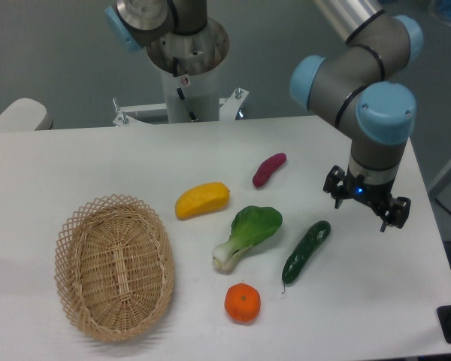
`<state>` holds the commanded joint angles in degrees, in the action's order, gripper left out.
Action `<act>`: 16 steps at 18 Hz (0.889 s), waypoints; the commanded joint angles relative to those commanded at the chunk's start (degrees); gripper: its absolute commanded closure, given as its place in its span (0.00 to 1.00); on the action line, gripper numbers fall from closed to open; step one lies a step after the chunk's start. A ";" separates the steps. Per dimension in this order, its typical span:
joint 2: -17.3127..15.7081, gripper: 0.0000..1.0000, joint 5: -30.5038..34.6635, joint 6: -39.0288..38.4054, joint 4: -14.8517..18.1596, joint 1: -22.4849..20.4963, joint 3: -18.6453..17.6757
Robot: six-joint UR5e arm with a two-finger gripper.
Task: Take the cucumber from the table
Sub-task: 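Move the open gripper over the green cucumber and lower it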
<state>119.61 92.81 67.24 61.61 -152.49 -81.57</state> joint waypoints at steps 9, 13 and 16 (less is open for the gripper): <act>5.10 0.00 0.26 -0.71 -6.32 1.40 -2.19; 5.72 0.00 0.44 0.34 -6.77 1.94 -3.95; 4.67 0.00 0.44 0.52 -6.95 2.02 -5.44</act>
<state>124.28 93.25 67.76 54.67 -150.47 -87.01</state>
